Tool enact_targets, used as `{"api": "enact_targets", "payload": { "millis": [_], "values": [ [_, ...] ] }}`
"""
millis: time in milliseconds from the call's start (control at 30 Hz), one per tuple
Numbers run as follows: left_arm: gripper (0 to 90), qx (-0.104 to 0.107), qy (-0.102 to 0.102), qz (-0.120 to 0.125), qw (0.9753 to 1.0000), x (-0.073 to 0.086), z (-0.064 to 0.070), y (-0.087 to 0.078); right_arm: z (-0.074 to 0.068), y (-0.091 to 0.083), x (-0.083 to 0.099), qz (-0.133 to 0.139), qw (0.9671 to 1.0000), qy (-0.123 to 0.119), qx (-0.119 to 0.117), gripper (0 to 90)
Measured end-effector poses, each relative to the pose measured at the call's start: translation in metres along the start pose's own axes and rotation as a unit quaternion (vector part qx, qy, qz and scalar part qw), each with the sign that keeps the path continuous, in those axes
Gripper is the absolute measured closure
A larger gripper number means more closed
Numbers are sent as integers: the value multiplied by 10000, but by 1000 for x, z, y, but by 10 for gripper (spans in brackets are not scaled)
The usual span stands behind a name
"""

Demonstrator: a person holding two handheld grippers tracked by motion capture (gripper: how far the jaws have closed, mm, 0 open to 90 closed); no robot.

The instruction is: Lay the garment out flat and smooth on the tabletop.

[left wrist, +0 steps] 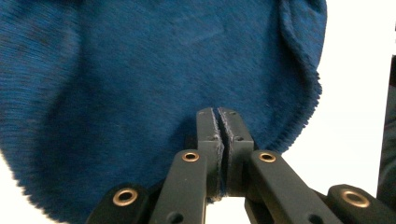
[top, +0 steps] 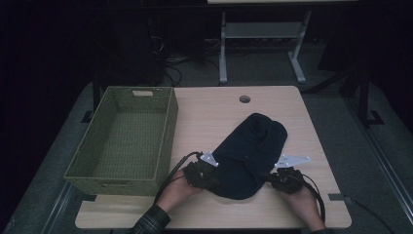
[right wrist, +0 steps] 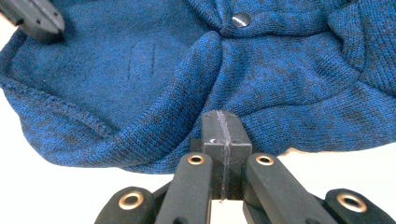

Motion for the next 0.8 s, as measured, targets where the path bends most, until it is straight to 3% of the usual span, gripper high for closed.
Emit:
{"api": "enact_targets", "payload": {
  "millis": [367,633,800],
  "values": [
    [883,-151,-104,142,9997,-22,-9,-11,-1,0,2,62,10000,0,68,900],
    [890,-308,-161,350,9988,-47,-26,-25,-1,1,2,77,9999,-15,66,900],
    [895,-502,-202,349,9979,-63,-45,-26,-1,0,1,55,10000,11,74,900]
  ]
}}
Point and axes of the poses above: each handheld gripper's, and its own axes: y roughly forward along the jaws, x roughly out of its underside, z roughly to its right, the point moved 1 cm from there along y, roughly forward along the jaws, and after that the axes turned 10 degrees about -z, right-handed, at the moved point
